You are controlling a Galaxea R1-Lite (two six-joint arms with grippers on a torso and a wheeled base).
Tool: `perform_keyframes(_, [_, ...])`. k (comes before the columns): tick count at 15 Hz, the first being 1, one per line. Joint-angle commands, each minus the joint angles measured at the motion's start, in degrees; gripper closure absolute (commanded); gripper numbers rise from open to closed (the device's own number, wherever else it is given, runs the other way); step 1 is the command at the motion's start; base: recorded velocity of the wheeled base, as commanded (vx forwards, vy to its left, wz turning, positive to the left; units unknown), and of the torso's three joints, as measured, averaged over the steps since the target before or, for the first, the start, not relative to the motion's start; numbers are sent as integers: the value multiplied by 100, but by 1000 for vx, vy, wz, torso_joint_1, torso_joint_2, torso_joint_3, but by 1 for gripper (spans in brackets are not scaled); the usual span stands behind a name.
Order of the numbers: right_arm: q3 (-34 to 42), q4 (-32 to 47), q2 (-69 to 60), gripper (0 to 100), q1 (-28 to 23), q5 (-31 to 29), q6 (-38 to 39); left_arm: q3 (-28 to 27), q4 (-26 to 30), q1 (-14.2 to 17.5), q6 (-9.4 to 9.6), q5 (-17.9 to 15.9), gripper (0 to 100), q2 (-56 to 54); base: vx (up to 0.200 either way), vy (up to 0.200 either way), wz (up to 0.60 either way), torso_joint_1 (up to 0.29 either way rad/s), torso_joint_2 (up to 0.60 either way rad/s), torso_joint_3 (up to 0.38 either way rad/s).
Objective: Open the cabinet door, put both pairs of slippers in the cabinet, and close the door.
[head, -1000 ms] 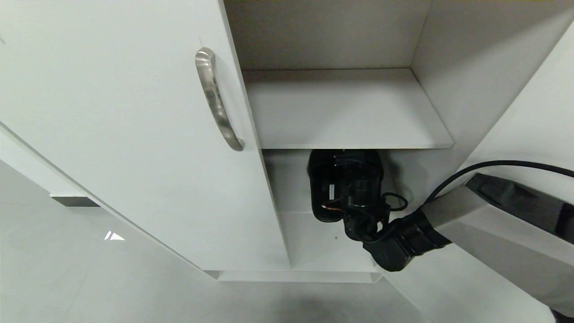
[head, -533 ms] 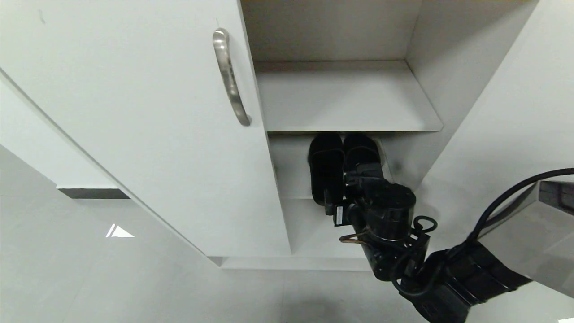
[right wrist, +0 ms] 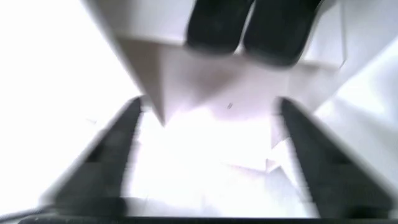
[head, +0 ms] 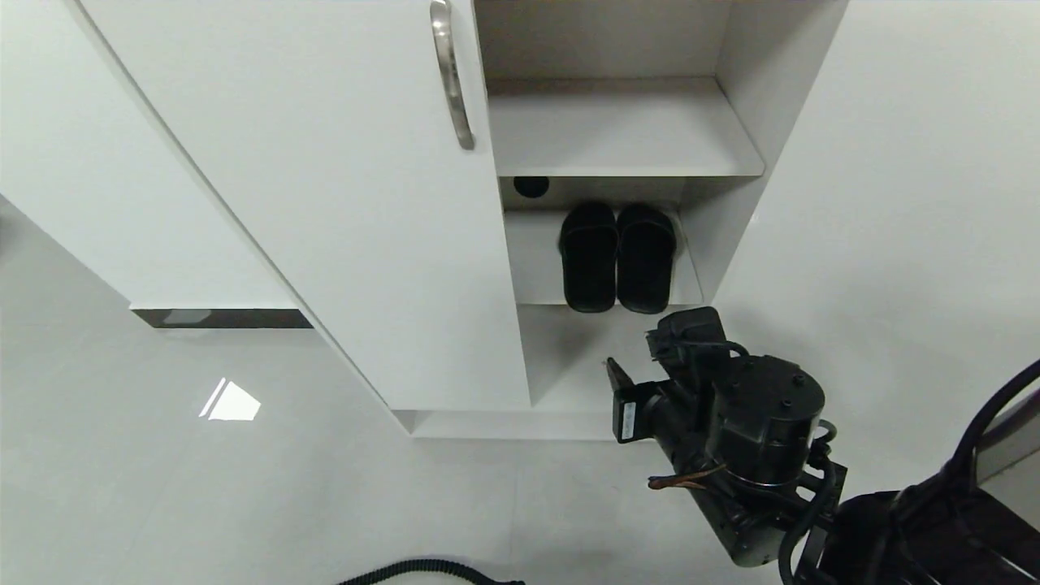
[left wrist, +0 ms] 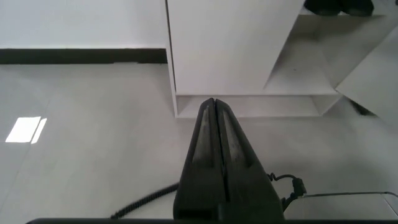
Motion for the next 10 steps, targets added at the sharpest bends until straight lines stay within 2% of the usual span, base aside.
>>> perform_keyframes(1, [133,9,-159,100,64,85,0,0,-2,2,-2,0,100,7,-200,0,0,-2,2,2])
perform_keyframes(3, [291,9,-335,100,143,217,0,0,7,2,-2,0,100,7,-200,0,0,2,0,0])
perform_keyframes(10, [405,27,-440,100,178,305,114,0,-2,2,7,-9,100,7,0,0,0,0,0,0])
